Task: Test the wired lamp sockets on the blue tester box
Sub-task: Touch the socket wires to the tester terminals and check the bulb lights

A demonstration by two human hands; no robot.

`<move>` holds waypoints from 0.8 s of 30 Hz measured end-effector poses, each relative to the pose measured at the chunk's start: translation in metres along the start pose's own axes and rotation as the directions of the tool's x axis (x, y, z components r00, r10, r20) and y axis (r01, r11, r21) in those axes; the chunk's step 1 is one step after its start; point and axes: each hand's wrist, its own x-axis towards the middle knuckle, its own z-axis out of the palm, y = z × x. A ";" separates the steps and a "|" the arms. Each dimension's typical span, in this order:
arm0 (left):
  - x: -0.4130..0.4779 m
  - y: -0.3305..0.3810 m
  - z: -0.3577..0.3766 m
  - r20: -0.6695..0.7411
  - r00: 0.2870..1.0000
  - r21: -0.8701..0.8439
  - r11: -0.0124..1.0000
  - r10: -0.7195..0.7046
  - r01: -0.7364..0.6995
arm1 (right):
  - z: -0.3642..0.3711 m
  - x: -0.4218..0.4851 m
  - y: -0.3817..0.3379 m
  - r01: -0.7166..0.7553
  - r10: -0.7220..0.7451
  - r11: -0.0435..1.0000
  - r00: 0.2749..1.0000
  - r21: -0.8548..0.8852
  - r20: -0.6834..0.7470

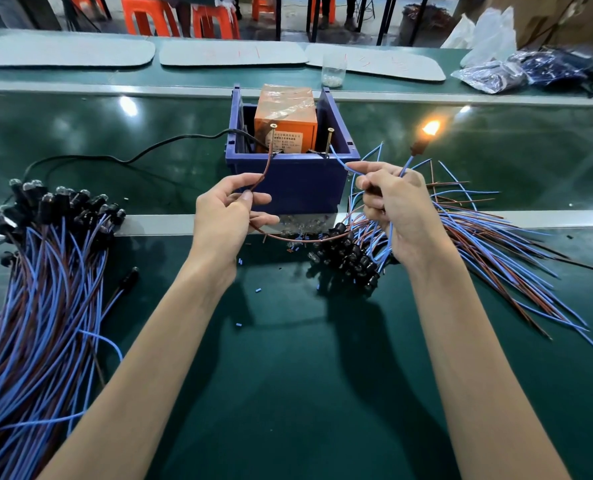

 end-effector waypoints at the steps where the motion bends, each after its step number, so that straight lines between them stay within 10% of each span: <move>1: 0.000 0.000 0.000 0.005 1.000 -0.003 1.000 -0.004 0.004 | 0.000 0.000 0.000 0.001 -0.001 1.000 1.000 -0.002 0.006; 12: -0.009 0.000 0.006 0.223 0.975 0.085 0.996 -0.025 0.006 | 0.006 -0.011 -0.014 -0.101 0.101 0.995 0.977 -0.009 0.189; 17: -0.005 0.000 0.007 0.188 0.982 0.075 0.997 -0.028 0.014 | 0.004 -0.010 -0.020 -0.065 0.081 0.967 0.995 -0.248 0.057; 24: 0.000 0.001 -0.002 0.104 0.993 0.058 0.997 -0.050 0.045 | 0.004 -0.009 -0.021 -0.033 0.034 0.999 0.997 0.027 -0.070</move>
